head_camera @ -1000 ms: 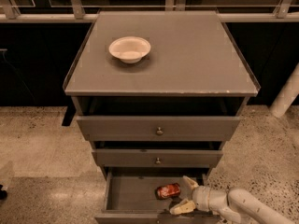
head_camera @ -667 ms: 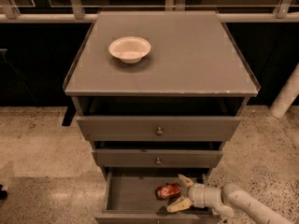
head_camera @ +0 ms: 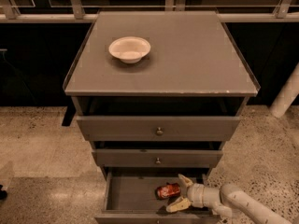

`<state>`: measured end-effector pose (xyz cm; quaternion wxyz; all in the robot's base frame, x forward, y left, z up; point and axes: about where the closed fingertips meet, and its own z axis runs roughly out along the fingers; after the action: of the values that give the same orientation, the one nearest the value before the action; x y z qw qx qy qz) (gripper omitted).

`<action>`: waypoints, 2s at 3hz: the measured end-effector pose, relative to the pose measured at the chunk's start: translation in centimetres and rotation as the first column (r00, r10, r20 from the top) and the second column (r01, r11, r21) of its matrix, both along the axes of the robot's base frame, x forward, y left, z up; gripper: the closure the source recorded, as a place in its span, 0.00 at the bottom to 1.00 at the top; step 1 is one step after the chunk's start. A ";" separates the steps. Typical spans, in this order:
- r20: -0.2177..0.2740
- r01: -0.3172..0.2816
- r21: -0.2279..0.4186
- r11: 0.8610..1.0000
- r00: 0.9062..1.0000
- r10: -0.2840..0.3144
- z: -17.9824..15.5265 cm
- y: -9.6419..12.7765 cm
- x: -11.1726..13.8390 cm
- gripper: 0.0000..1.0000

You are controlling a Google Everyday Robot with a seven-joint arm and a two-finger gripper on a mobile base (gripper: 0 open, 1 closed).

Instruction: Pick coke can from bottom drawer and place on counter

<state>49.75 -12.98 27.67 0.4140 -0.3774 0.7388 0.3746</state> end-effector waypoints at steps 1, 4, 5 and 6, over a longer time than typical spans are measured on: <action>0.025 -0.019 -0.007 1.000 1.000 0.019 -2.4 0.7 0.7 0.00; 0.072 -0.034 0.001 0.999 0.997 0.034 -5.1 0.4 4.2 0.00; 0.108 -0.075 0.008 0.997 0.991 0.074 -6.6 1.5 5.3 0.00; 0.141 -0.100 -0.015 0.995 0.985 0.101 -8.3 2.1 6.8 0.00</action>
Offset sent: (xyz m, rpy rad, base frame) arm 0.0711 -0.0083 -0.0650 -0.0707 -0.1156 0.0120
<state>56.58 -10.91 19.38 0.4446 -0.4414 0.6889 0.3645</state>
